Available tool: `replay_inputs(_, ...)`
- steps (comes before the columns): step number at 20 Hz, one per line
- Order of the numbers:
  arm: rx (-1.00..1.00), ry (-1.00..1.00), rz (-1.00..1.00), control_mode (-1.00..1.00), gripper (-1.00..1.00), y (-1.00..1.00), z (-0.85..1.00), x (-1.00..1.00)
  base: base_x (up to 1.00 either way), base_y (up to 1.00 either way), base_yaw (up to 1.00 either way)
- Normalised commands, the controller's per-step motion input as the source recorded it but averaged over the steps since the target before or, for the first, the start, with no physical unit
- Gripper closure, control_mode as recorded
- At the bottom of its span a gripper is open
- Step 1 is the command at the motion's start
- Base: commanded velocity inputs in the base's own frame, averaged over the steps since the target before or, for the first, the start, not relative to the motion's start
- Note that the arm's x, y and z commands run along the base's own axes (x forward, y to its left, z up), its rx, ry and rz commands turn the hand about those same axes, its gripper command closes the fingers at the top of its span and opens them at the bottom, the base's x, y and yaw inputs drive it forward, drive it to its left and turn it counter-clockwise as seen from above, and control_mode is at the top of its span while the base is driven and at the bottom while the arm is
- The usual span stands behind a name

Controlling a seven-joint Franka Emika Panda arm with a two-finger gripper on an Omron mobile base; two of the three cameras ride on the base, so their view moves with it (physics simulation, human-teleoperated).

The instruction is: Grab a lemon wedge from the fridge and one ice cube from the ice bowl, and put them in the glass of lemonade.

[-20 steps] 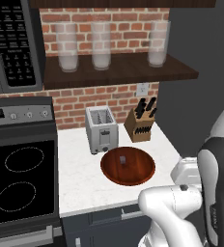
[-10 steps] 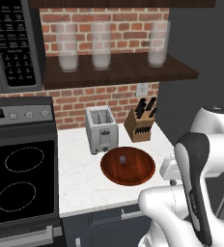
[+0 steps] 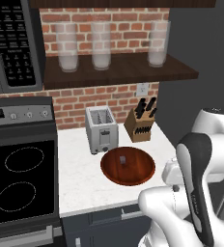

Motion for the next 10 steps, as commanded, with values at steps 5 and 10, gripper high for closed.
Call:
replay_inputs(5, 0.00, -0.01, 0.00, 1.00, -1.00, 0.01, -0.09, -0.36, -0.58, 0.00, 0.00)
replay_inputs(10, 0.00, 0.00, 0.00, 1.00, -1.00, 0.00, 0.00, 0.00, -1.00, 0.00, 0.00)
